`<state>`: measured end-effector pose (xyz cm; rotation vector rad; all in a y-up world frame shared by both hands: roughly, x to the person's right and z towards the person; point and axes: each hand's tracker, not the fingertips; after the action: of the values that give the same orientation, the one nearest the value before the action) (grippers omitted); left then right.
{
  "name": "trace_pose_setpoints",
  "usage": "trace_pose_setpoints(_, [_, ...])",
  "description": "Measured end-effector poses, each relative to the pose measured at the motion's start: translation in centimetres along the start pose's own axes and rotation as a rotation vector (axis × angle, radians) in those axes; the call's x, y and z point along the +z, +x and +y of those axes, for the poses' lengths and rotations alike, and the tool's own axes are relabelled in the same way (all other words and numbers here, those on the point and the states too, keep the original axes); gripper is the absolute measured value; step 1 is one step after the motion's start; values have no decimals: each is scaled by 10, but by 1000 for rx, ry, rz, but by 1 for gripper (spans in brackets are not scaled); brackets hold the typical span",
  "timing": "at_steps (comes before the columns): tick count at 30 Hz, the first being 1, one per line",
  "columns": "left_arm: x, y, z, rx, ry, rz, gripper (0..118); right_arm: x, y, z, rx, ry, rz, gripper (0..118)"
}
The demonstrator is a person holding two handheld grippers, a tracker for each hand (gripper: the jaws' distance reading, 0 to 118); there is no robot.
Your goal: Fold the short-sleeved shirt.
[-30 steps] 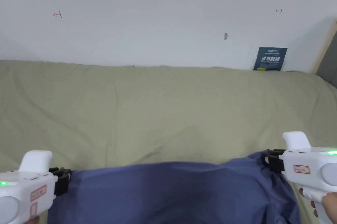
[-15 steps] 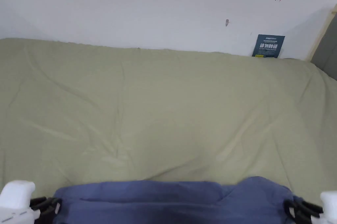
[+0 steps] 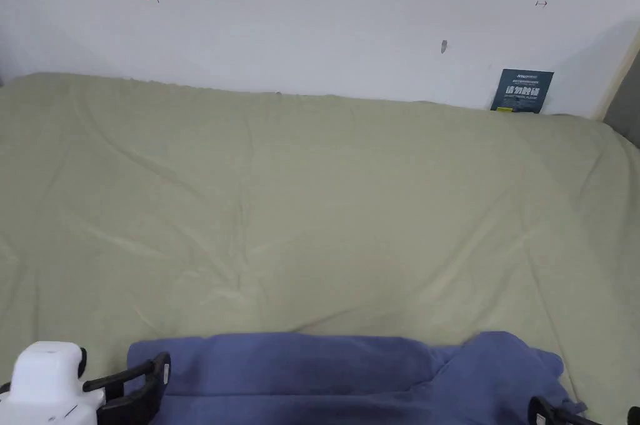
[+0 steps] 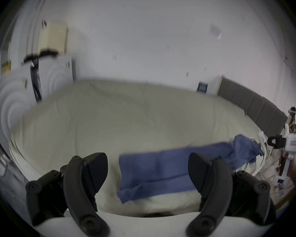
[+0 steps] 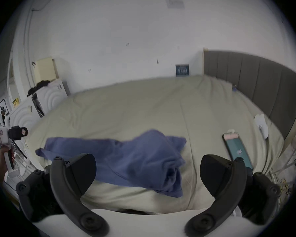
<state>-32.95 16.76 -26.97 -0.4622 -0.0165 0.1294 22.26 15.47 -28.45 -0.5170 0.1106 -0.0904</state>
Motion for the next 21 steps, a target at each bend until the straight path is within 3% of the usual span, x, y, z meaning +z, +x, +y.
trace_pose_setpoints(3, [62,33,7,-127,304,61,98,38,-21,8,39,170,9,118])
trace_pose_setpoints(5, [87,50,8,-213,362,95,98,59,-42,10,37,249,23,118])
trace_pose_setpoints(6, [92,57,6,-239,379,138,95,66,-48,11,37,281,24,118])
trace_pose_setpoints(7, [96,61,8,-261,382,167,83,71,-53,12,38,305,35,112])
trace_pose_setpoints(8, [97,63,8,-266,360,160,64,74,-62,13,40,321,57,96])
trace_pose_setpoints(9, [96,63,10,-263,340,149,33,77,-67,14,47,327,63,64])
trace_pose_setpoints(10, [93,62,12,-261,287,129,0,77,-74,15,80,334,33,17])
trace_pose_setpoints(11, [83,58,13,-259,262,144,0,76,-81,16,127,330,-7,5])
trace_pose_setpoints(12, [82,55,14,-259,273,150,0,75,-87,18,158,324,-16,5])
trace_pose_setpoints(15, [56,30,23,-136,132,91,0,73,-89,24,137,295,53,5])
trace_pose_setpoints(19, [-6,-49,22,258,-152,-120,0,67,-97,25,144,277,50,5])
trace_pose_setpoints(21, [-30,-82,11,373,-196,-221,1,65,-100,25,139,268,53,5])
